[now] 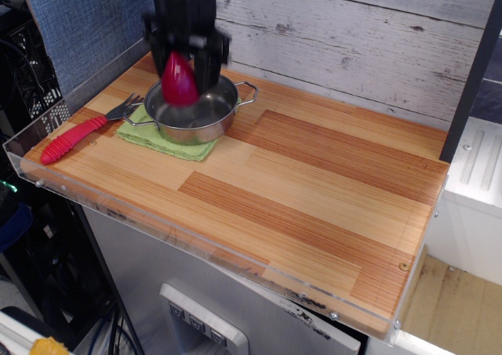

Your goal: Take the strawberry out of the pot and put it to the right.

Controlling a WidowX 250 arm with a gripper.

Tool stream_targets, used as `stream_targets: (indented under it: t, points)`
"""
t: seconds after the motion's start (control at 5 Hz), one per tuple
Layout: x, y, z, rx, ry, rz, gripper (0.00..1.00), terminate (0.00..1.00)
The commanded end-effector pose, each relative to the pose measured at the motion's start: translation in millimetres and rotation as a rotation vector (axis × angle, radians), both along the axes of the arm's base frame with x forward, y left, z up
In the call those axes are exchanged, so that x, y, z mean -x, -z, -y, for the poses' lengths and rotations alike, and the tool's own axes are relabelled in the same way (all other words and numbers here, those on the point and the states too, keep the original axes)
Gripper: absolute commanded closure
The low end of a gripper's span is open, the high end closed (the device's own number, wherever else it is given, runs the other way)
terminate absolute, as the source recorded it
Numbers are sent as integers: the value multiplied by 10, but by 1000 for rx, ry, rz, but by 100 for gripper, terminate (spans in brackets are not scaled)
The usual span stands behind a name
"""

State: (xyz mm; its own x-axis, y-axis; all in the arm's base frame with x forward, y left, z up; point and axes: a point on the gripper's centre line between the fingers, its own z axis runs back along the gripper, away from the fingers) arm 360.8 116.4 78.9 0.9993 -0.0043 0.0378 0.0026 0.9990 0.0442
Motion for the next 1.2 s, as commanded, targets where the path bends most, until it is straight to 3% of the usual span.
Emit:
stream_targets:
  t: [0.0, 0.2, 0.4, 0.6, 1.0]
  points:
    - [78, -775, 589, 65, 62, 111, 100, 0]
    - [88, -788, 1079, 78, 127, 114, 100, 0]
    - [-55, -717, 1368, 58, 104, 119, 100, 0]
    - [-294, -601, 1543, 29, 71, 148, 100, 0]
    - [-642, -205, 1657, 6, 27, 79, 100, 0]
